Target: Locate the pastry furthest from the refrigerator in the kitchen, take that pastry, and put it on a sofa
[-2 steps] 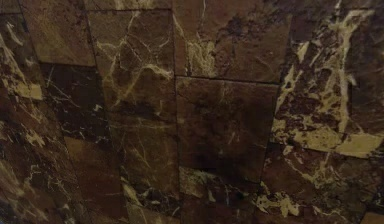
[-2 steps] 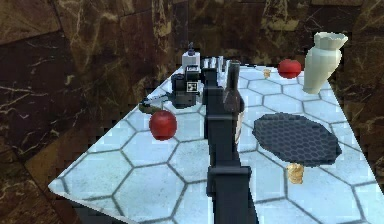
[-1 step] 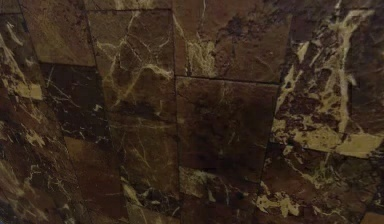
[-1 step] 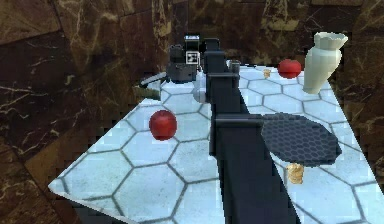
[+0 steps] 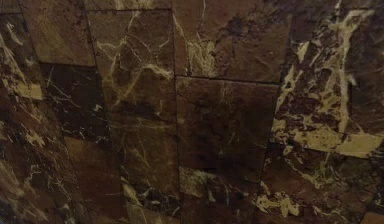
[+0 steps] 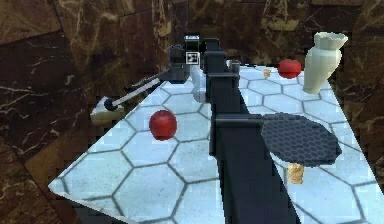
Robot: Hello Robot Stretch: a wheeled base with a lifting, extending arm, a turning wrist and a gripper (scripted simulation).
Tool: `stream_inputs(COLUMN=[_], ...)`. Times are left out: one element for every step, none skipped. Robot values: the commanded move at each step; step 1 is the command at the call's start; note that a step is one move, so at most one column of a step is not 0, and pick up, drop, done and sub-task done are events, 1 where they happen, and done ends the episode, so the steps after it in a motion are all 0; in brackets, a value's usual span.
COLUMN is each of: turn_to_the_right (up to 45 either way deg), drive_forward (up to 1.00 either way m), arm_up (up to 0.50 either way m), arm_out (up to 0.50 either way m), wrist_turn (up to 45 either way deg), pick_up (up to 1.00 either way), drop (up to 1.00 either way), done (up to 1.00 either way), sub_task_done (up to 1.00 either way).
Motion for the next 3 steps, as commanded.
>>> stream_inputs(turn_to_the_right=[0.0, 0.0, 0.0], drive_forward=[0.00, 0.00, 0.00], arm_up=[0.00, 0.00, 0.00], arm_out=[0.00, 0.00, -0.40], wrist_turn=[-45.0, -9.0, 0.0], pick_up=[0.00, 0.00, 0.00], drop=[0.00, 0.00, 0.00], done=[0.00, 0.00, 0.00], sub_task_done=[0.00, 0.00, 0.00])
